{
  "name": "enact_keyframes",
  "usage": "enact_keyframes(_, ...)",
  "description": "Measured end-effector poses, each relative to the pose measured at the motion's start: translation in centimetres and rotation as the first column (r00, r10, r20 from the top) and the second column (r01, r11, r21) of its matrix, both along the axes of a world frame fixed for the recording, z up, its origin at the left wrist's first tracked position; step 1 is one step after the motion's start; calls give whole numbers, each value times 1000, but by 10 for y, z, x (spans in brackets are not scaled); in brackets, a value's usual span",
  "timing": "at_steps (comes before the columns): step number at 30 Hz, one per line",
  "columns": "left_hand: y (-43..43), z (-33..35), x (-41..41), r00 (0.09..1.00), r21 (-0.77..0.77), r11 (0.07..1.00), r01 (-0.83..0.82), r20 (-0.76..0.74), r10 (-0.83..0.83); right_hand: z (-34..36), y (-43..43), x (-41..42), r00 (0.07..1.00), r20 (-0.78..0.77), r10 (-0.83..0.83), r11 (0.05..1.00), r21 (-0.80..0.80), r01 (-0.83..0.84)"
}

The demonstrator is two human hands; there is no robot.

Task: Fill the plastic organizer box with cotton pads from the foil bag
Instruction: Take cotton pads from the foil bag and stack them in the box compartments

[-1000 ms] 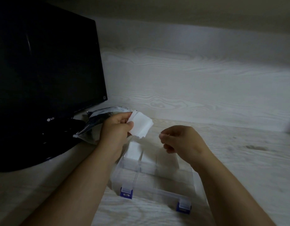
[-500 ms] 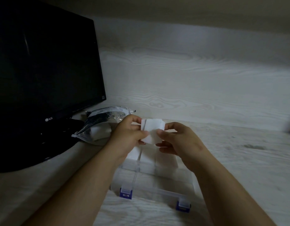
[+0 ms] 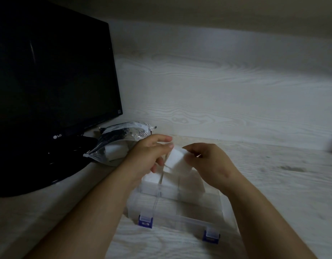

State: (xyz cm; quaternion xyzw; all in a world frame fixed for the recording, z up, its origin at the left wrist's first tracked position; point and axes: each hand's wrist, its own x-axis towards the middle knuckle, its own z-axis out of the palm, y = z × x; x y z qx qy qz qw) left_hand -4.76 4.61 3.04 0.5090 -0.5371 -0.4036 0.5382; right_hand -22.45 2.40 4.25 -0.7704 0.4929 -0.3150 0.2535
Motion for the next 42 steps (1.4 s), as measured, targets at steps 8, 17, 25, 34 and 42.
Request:
enact_keyframes(8,-4,-7,-3,951,-40,999,-33,305,44,0,1,-4,964,-251,86,993,-55,-103)
enact_keyframes(17,-5,-8,-5,896,-39,999,-16,442,32,-1,3,-6,983,-172,63,996,-47,-72)
enact_keyframes(25,-4,-9,-1,946,-33,999,7,325,4,6,1,-9,996,70,-47,999,24,45)
enact_keyframes(34,-3,-5,-2,998,-29,1000,0,-62,-2,11,5,-5,934,350,-68,956,291,-40)
enact_keyframes(42,0,-2,-9,998,-52,997,54,21,-53,10,4,-8,918,387,-81,963,269,-29)
